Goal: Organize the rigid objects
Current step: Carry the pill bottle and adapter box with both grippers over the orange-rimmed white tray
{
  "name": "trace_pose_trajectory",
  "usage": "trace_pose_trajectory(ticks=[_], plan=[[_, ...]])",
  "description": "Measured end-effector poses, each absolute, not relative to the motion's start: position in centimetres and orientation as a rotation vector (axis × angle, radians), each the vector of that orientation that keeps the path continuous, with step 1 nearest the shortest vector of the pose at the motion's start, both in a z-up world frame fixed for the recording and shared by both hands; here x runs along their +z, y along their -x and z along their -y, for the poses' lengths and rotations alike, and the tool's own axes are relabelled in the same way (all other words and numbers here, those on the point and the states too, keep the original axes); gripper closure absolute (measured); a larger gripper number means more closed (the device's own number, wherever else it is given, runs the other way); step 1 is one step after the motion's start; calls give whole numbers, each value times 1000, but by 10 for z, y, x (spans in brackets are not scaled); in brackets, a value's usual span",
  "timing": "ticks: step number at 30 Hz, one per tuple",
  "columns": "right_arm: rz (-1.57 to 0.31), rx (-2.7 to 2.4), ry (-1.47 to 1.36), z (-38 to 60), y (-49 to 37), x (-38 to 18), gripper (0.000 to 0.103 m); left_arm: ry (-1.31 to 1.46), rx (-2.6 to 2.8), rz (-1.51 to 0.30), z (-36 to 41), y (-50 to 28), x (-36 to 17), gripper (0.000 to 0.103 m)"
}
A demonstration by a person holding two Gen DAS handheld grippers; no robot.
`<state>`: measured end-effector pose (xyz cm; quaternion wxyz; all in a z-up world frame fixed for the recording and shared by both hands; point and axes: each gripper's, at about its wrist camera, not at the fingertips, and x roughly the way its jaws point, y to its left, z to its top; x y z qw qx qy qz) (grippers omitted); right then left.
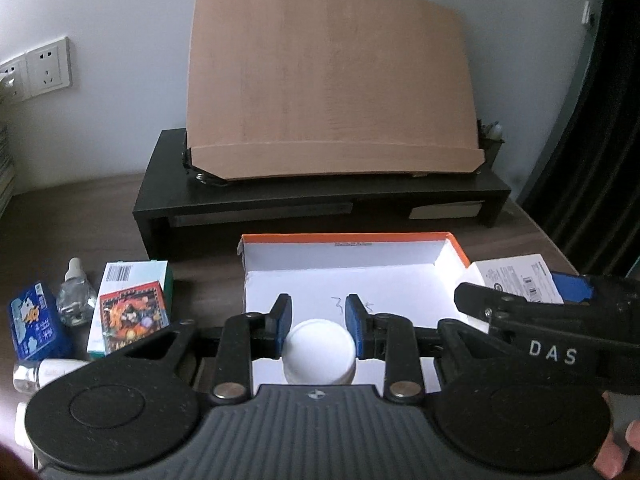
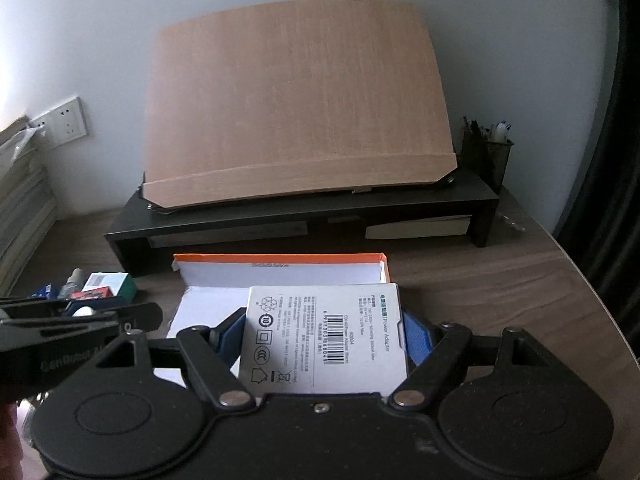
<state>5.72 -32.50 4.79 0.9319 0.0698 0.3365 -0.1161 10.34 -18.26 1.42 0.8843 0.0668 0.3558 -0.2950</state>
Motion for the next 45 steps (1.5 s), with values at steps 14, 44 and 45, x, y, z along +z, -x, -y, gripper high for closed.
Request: trace_pose_trajectory(ticks=[14, 44, 45], plan=[[-747, -238, -150, 340, -103, 27, 10, -170, -564, -774, 206, -134, 2, 72], [-783, -263, -128, 341, -130, 9, 10, -178, -573, -802, 214, -155, -12, 72], [-784, -265, -128, 342, -131, 9, 10, -179, -574, -802, 215, -155, -12, 72]])
